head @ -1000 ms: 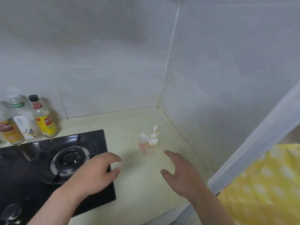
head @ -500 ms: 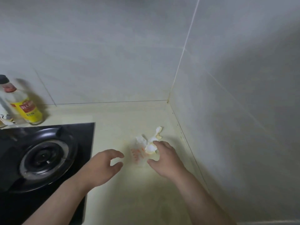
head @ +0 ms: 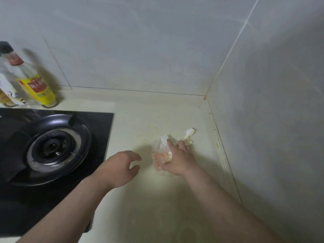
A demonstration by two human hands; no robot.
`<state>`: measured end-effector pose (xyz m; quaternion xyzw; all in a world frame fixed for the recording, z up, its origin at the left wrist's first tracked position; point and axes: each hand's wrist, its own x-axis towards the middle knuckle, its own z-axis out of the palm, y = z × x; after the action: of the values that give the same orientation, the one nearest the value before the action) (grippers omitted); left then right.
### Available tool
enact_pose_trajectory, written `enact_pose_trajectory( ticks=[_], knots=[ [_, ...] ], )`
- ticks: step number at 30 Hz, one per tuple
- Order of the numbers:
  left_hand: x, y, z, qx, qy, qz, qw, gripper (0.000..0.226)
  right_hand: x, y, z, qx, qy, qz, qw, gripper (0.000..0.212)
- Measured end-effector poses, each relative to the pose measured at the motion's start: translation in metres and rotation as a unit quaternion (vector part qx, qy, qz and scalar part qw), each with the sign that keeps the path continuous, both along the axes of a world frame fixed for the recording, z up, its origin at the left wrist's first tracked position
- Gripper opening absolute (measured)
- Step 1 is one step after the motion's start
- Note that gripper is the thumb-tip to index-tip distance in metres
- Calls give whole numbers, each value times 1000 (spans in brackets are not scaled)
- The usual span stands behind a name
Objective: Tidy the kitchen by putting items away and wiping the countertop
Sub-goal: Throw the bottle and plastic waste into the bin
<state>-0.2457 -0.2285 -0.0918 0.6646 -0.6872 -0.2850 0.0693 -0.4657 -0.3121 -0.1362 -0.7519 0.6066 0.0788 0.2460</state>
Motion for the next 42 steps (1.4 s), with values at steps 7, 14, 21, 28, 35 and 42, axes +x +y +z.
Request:
enact_pose_trajectory(
  ticks=[7,14,21,28,35,42],
  knots=[
    [6,5,-4,9,4,25,1000,34,2,-17,-10,-22,-12,9,1000,68],
    [9,11,-3,4,7,43,999,33,4,-26,-15,-68,-60,-18,996,22],
    [12,17,0,-5,2,40,999,34,0,-33,-11,-62,-59,-83,993,11],
    [17,21,4,-19,-3,37,999,35,-6,-31,0,-45,-148,-144,977,14],
    [27,36,19,-35,6,64,997,32,-5,14,32,-41,-237,-161,957,20],
    [62,97,40,-18,-8,114,993,28,27,75,49,-31,-259,-85,962,12]
  ],
)
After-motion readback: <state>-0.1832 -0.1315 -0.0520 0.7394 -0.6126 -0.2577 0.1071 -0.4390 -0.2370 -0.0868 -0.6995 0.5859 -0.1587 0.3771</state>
